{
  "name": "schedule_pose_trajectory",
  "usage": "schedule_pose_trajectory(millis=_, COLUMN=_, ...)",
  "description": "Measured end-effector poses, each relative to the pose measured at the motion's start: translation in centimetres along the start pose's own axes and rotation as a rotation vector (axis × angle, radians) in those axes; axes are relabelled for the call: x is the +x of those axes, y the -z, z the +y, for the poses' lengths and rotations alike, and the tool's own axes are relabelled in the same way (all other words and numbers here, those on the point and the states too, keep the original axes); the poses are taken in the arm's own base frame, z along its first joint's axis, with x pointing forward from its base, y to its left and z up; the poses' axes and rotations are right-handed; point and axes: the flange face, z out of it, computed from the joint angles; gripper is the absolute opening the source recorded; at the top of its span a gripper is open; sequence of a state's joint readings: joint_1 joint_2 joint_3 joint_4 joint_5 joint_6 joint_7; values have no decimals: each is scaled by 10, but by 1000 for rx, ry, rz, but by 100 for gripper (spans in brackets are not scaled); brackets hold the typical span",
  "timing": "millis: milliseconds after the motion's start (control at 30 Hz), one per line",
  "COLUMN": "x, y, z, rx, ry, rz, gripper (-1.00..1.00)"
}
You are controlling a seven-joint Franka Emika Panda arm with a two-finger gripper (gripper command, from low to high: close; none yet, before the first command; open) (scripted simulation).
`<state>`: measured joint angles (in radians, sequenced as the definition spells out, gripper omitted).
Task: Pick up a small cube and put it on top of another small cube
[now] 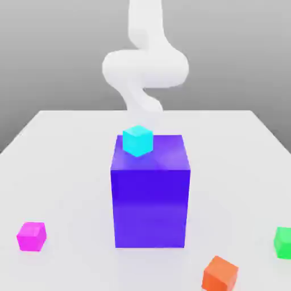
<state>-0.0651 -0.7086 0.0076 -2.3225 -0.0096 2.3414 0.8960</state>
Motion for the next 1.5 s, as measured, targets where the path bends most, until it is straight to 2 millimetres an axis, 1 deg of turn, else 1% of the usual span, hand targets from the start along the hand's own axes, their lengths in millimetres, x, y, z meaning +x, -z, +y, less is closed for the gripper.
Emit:
schedule_pose_trajectory(millis=100, x=17, y=-65, z=25, rx=-108, ry=-164, rz=-8, gripper=0)
schedule_pose_trajectory(millis=200, x=31, y=-123, z=59, rx=-208, ry=-325, rz=-11, gripper=0)
schedule_pose_trajectory(millis=300, x=42, y=-176, z=102, rx=-305, ry=-488, rz=-10, gripper=0)
schedule_pose_trajectory(millis=433, x=47, y=-239, z=170, rx=-430, ry=-709, rz=-5, gripper=0)
schedule_pose_trajectory(millis=533, x=43, y=-278, z=226, rx=-522, ry=-877, rz=1, gripper=0)
schedule_pose_trajectory(millis=600, x=41, y=-299, z=270, rx=-584, ry=-1002, rz=13, gripper=0)
schedule_pose_trajectory(millis=667, x=34, y=-317, z=314, rx=-645, ry=-1127, rz=24, gripper=0)
schedule_pose_trajectory(millis=800, x=0, y=-352, z=381, rx=-759, ry=-1336, rz=27, gripper=0)
schedule_pose_trajectory(millis=867, x=-13, y=-368, z=403, rx=-785, ry=-1387, rz=30, gripper=0)
schedule_pose_trajectory(millis=1000, x=-35, y=-403, z=431, rx=-794, ry=-1402, rz=32, gripper=0)
schedule_pose_trajectory(millis=1033, x=-38, y=-408, z=435, rx=-794, ry=-1402, rz=32, gripper=-100)
schedule_pose_trajectory(millis=1233, x=-39, y=-410, z=436, rx=-792, ry=-1403, rz=33, gripper=-100)
schedule_pose_trajectory(millis=1300, x=-33, y=-401, z=430, rx=-792, ry=-1403, rz=33, gripper=-100)
schedule_pose_trajectory(millis=1433, x=-15, y=-368, z=407, rx=-792, ry=-1401, rz=32, gripper=-100)
schedule_pose_trajectory(millis=1467, x=-15, y=-369, z=394, rx=-784, ry=-1354, rz=11, gripper=-100)
schedule_pose_trajectory(millis=1500, x=-20, y=-374, z=375, rx=-776, ry=-1292, rz=-17, gripper=-100)
